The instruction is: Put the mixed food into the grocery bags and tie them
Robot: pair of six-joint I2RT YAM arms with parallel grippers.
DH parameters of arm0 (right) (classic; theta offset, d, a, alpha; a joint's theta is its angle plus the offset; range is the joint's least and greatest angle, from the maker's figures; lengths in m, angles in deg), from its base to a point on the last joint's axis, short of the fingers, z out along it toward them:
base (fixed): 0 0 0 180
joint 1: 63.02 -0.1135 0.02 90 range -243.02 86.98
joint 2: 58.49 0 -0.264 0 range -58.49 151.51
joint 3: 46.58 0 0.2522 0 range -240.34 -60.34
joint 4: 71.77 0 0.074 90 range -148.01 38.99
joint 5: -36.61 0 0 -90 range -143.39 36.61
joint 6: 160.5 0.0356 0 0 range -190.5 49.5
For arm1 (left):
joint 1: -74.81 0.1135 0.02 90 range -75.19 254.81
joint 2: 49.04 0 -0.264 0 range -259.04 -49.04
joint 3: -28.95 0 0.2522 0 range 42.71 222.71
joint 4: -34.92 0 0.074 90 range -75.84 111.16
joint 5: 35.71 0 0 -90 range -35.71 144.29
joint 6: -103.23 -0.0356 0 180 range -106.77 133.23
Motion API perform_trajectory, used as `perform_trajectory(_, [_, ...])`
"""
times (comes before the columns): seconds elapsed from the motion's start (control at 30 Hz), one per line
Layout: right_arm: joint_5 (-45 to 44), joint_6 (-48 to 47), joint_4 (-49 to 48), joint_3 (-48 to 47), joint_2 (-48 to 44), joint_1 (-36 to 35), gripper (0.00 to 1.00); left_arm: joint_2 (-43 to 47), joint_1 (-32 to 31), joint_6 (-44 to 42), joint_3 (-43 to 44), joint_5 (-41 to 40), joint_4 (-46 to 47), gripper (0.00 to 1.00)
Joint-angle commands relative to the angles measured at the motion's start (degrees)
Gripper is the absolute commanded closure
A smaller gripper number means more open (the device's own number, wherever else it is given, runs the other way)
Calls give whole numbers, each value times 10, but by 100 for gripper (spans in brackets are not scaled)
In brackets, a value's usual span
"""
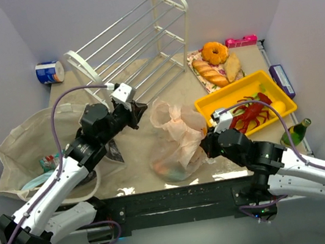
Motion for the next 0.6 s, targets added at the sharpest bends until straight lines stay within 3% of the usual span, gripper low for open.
perform_trajectory(0.0, [-7,-5,-14,3,0,-4,100,-12,0,-20,16,133,20,100])
perform_trajectory(0.07, [-5,-3,-21,4,2,-3,100,-31,1,-3,15,185,32,100])
perform_trajectory(0.13, [2,-3,-24,5,3,-3,100,-50,1,6,10,208,38,93])
perform_trajectory(0.2, [6,-4,-20,0,2,-3,88,-58,0,17,8,222,57,88])
perform_trajectory(0.23, [6,-4,-9,-3,0,-3,74,-59,0,20,6,223,57,85])
perform_trajectory(0.33, [6,-8,16,-18,-8,-4,45,-43,0,29,-4,213,64,67])
perform_trajectory(0.43, [12,-14,38,-39,-24,-4,29,-18,1,32,-15,198,71,54])
perform_trajectory(0.57, [23,-16,67,-82,-42,-3,20,-5,0,26,-5,183,50,42])
